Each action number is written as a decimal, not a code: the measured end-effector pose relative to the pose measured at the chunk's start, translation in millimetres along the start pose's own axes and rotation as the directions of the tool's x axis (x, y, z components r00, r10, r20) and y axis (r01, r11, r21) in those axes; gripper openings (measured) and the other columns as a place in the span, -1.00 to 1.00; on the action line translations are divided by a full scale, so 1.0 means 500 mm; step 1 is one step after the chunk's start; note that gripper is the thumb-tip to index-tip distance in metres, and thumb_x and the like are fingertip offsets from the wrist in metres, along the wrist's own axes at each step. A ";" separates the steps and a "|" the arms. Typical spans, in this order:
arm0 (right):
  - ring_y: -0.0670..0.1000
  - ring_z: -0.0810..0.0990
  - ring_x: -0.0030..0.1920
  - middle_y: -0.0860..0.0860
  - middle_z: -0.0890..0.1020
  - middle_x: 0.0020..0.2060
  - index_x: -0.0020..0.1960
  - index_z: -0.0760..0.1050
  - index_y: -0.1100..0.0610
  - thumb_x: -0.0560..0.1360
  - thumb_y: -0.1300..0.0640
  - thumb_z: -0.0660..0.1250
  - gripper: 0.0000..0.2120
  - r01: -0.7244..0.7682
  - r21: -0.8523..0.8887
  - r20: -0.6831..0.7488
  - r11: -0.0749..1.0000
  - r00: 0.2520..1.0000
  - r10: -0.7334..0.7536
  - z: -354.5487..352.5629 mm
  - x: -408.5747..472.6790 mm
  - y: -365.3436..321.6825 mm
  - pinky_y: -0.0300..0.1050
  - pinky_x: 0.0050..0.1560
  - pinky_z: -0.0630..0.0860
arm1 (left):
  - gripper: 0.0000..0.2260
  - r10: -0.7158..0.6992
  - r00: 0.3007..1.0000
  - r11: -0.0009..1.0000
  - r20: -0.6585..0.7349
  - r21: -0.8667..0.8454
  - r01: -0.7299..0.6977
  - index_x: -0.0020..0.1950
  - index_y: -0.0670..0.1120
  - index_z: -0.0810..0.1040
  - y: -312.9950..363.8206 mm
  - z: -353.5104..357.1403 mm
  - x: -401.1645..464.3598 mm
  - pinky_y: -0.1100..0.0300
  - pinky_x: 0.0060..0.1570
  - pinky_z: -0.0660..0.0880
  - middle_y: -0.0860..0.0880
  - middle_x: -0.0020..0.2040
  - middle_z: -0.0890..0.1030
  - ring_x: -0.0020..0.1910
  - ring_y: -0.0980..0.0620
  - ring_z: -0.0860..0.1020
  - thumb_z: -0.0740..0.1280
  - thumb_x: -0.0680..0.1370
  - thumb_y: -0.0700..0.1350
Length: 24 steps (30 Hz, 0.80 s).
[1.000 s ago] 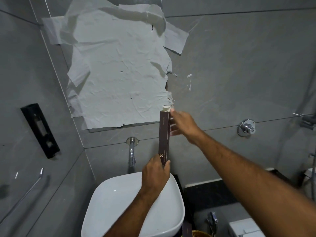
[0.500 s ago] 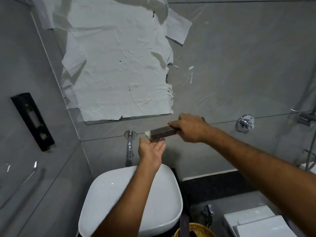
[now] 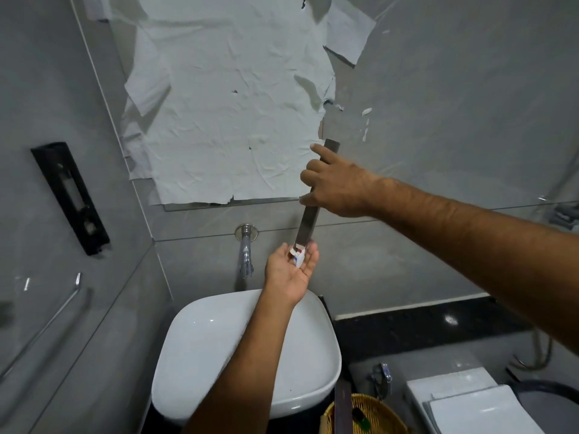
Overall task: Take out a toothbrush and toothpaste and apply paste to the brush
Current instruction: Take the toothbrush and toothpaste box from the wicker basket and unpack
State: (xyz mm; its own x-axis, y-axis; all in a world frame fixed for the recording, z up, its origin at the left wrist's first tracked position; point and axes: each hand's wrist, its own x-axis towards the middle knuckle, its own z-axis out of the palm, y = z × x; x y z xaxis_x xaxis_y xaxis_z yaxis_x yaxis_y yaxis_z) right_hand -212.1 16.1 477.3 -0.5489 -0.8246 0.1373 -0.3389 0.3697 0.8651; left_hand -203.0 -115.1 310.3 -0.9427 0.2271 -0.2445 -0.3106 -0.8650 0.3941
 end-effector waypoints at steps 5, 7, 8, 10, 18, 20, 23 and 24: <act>0.19 0.48 0.07 0.09 0.52 -0.04 0.09 0.61 -0.03 0.50 0.24 0.31 -0.75 -0.100 -0.020 -0.035 0.995 0.994 0.100 -0.002 0.002 0.033 0.34 0.46 0.07 | -0.69 0.009 0.996 0.974 0.089 0.227 -0.029 0.14 -0.21 0.55 0.013 -0.022 -0.001 0.22 -0.41 0.55 -0.17 -0.06 0.71 -0.37 0.07 0.60 0.15 0.63 -0.02; 0.19 0.49 0.08 0.08 0.53 -0.03 0.10 0.61 -0.02 0.49 0.24 0.33 -0.74 -0.115 -0.011 -0.034 0.993 0.993 0.115 -0.002 0.004 0.038 0.32 0.45 0.10 | -0.67 0.010 0.993 0.957 0.113 0.286 -0.042 0.22 -0.17 0.52 0.013 -0.026 -0.002 0.26 -0.46 0.48 -0.11 -0.10 0.69 -0.41 0.12 0.51 0.18 0.62 0.02; 0.19 0.49 0.09 0.08 0.54 -0.01 0.11 0.61 -0.02 0.49 0.24 0.34 -0.73 -0.117 -0.002 -0.028 0.993 0.993 0.117 0.000 0.004 0.038 0.31 0.44 0.12 | -0.66 0.004 0.992 0.948 0.129 0.315 -0.045 0.25 -0.15 0.51 0.012 -0.027 -0.004 0.28 -0.49 0.43 -0.08 -0.14 0.66 -0.44 0.13 0.46 0.18 0.62 0.04; 0.18 0.50 0.10 0.09 0.55 0.01 0.14 0.60 -0.02 0.47 0.22 0.39 -0.72 -0.138 0.016 -0.021 0.990 0.990 0.138 0.004 0.003 0.037 0.29 0.43 0.17 | -0.64 -0.006 0.986 0.927 0.166 0.370 -0.057 0.24 -0.12 0.53 0.009 -0.027 -0.011 0.31 -0.54 0.33 -0.03 -0.22 0.60 -0.49 0.14 0.36 0.19 0.60 0.09; 0.19 0.48 0.14 0.11 0.55 0.03 0.20 0.57 0.00 0.49 0.23 0.37 -0.69 -0.324 0.138 -0.007 0.936 0.944 0.328 0.054 -0.042 0.040 0.23 0.37 0.19 | -0.78 0.108 0.942 0.645 0.319 0.699 -0.310 -0.01 -0.09 0.57 0.003 -0.062 -0.039 0.30 -0.61 0.21 0.05 -0.36 0.36 -0.53 0.14 0.22 0.29 0.57 0.06; 0.22 0.48 0.17 0.14 0.57 0.05 0.21 0.57 0.02 0.48 0.23 0.40 -0.68 -0.403 0.172 0.009 0.899 0.913 0.408 0.076 -0.067 0.039 0.27 0.37 0.19 | -0.76 0.093 0.940 0.573 0.329 0.755 -0.320 -0.08 -0.06 0.57 0.000 -0.080 -0.038 0.29 -0.61 0.24 0.07 -0.38 0.35 -0.53 0.13 0.24 0.30 0.55 0.10; 0.23 0.49 0.14 0.13 0.58 0.04 0.21 0.58 0.03 0.49 0.25 0.35 -0.68 -0.609 0.248 0.084 0.753 0.788 0.610 0.121 -0.125 0.025 0.24 0.27 0.27 | -0.73 0.089 0.948 0.477 0.307 0.822 -0.311 -0.13 -0.04 0.52 -0.003 -0.117 -0.034 0.25 -0.59 0.29 0.05 -0.36 0.34 -0.52 0.12 0.27 0.27 0.54 0.15; 0.24 0.49 0.11 0.12 0.60 0.01 0.18 0.60 0.04 0.48 0.27 0.33 -0.69 -0.689 0.290 0.128 0.665 0.716 0.686 0.138 -0.150 0.013 0.19 0.19 0.30 | -0.73 0.097 0.952 0.457 0.289 0.837 -0.300 -0.11 -0.05 0.50 -0.008 -0.128 -0.031 0.25 -0.58 0.30 0.04 -0.35 0.34 -0.52 0.12 0.27 0.25 0.56 0.14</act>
State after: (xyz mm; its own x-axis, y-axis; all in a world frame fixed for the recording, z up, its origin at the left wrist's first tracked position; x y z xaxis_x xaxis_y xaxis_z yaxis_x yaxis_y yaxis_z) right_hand -225.8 109.7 439.5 -0.7237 -0.2820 0.6299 -0.0690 0.9377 0.3405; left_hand -179.2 -144.0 255.6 -0.9632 0.2619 0.0613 0.0392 -0.0891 0.9953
